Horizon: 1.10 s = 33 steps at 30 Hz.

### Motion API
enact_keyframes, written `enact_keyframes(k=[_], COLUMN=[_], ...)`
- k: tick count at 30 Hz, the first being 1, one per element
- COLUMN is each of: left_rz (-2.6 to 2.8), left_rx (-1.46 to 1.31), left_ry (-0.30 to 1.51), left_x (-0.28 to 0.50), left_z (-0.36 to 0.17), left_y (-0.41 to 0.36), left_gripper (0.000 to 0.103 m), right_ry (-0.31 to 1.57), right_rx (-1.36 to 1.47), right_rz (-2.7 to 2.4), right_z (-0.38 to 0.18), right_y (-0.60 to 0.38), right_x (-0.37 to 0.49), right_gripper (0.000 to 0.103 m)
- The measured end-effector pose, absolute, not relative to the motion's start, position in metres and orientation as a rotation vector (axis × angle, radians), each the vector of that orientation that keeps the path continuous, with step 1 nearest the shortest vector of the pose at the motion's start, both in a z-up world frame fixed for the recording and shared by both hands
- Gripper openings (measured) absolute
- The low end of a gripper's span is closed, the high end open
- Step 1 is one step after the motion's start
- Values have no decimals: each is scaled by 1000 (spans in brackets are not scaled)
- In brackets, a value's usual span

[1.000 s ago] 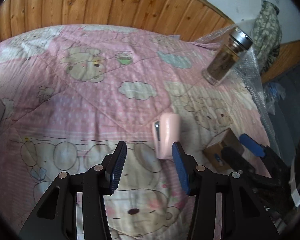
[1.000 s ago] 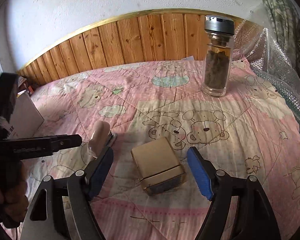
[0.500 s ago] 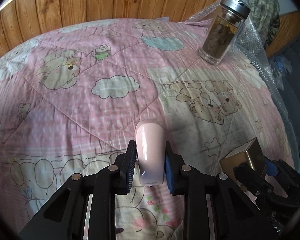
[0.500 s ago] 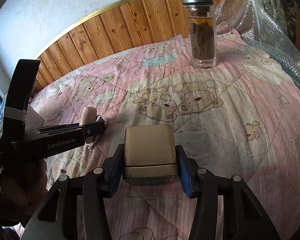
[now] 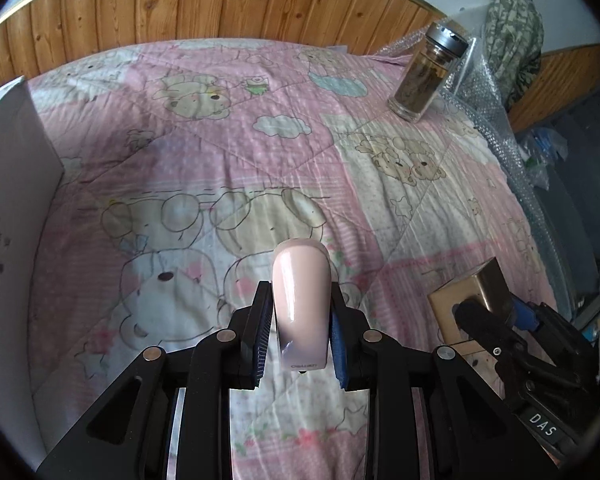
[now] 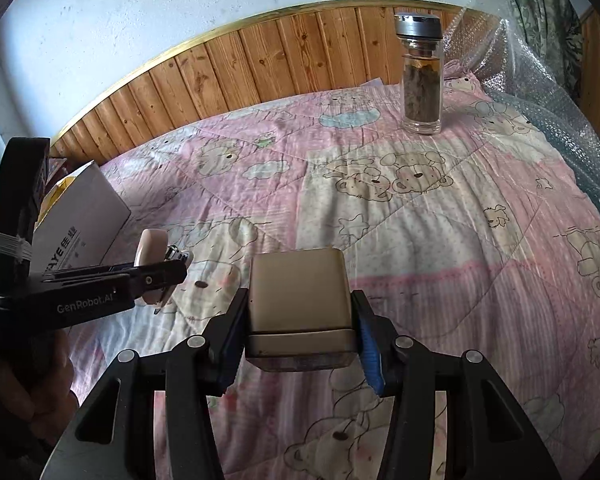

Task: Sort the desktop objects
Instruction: 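Carry the pink stapler and gold box with both tools over the box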

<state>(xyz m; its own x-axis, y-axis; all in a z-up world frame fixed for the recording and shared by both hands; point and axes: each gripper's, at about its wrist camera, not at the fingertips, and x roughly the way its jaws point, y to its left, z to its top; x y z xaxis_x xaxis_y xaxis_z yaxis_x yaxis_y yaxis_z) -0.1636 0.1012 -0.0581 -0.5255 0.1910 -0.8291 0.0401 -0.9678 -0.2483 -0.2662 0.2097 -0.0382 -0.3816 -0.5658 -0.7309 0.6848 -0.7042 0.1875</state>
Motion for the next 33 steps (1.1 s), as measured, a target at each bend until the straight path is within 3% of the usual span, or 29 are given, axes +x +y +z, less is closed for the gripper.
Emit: enact_keyframes(k=[13, 33], left_rz=[2675, 2784], left_rx=[-1324, -1131], left_ry=[-436, -644], left_x=[-62, 27], left_z=[-14, 35], left_y=[69, -26], left_gripper=[27, 27], right_ry=[299, 387], right_rx=[968, 737], right_rz=[-2097, -1964], right_z=[-16, 52], right_y=[198, 135], right_x=[-162, -54], right_gripper=[51, 51])
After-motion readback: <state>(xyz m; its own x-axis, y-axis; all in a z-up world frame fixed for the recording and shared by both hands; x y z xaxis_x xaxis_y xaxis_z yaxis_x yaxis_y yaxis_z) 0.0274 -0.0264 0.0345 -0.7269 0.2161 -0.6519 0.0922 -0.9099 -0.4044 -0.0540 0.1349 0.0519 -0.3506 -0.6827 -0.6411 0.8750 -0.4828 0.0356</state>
